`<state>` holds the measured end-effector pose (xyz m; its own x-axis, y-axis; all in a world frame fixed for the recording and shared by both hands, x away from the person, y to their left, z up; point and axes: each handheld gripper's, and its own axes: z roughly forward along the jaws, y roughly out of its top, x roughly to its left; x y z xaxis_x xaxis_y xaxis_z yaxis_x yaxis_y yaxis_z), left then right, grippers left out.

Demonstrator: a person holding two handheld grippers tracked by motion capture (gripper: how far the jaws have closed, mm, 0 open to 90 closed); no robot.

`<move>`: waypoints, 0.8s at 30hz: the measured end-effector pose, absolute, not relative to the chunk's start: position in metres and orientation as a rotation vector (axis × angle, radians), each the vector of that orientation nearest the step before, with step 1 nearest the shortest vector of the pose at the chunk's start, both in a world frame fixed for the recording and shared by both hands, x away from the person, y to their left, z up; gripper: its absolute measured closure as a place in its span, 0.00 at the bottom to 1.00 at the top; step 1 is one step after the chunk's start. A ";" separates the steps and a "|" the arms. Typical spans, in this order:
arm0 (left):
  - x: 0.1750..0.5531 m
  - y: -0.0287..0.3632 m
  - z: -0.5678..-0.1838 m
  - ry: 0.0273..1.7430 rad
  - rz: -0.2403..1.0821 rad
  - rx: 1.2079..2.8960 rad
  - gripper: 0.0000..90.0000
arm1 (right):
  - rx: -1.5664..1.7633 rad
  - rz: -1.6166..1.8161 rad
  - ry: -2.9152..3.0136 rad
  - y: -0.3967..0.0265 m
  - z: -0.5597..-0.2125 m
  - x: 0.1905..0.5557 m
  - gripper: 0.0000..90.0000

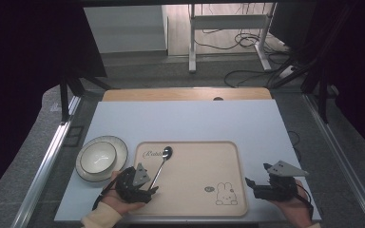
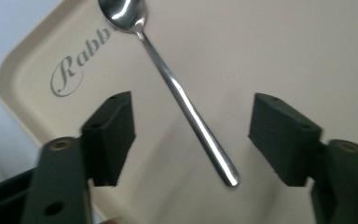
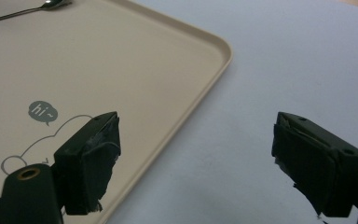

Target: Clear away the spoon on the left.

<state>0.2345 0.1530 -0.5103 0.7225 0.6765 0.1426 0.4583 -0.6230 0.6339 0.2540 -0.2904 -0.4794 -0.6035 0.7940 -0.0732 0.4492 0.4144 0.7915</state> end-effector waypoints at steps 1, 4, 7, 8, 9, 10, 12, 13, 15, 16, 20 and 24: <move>0.235 0.154 -0.510 0.864 0.500 2.342 0.29 | 1.058 1.052 2.234 -0.290 -0.479 0.254 0.18; 0.234 0.154 -0.509 0.869 0.505 2.330 0.28 | 1.056 1.050 2.233 -0.291 -0.479 0.254 0.18; 0.233 0.153 -0.508 0.864 0.505 2.329 0.28 | 1.057 1.051 2.231 -0.291 -0.479 0.254 0.18; 0.233 0.153 -0.508 0.864 0.505 2.329 0.27 | 1.057 1.051 2.231 -0.291 -0.479 0.254 0.18; 0.233 0.153 -0.508 0.864 0.505 2.327 0.27 | 1.057 1.051 2.230 -0.291 -0.479 0.254 0.18; 0.234 0.153 -0.507 0.864 0.510 2.328 0.27 | 1.057 1.051 2.231 -0.291 -0.480 0.254 0.18; 0.234 0.154 -0.505 0.873 0.514 2.317 0.27 | 1.057 1.051 2.230 -0.292 -0.480 0.254 0.18; 0.234 0.154 -0.505 0.882 0.514 2.304 0.27 | 1.057 1.051 2.230 -0.292 -0.480 0.254 0.18; 0.233 0.157 -0.502 0.900 0.520 2.284 0.26 | 1.057 1.050 2.231 -0.291 -0.480 0.254 0.18; 0.233 0.157 -0.502 0.900 0.520 2.284 0.26 | 1.054 1.048 2.231 -0.291 -0.480 0.254 0.18; 0.231 0.162 -0.496 0.911 0.538 2.249 0.26 | 1.052 1.044 2.234 -0.291 -0.480 0.255 0.18; 0.229 0.164 -0.492 0.917 0.557 2.227 0.26 | 1.056 1.033 2.238 -0.291 -0.480 0.255 0.18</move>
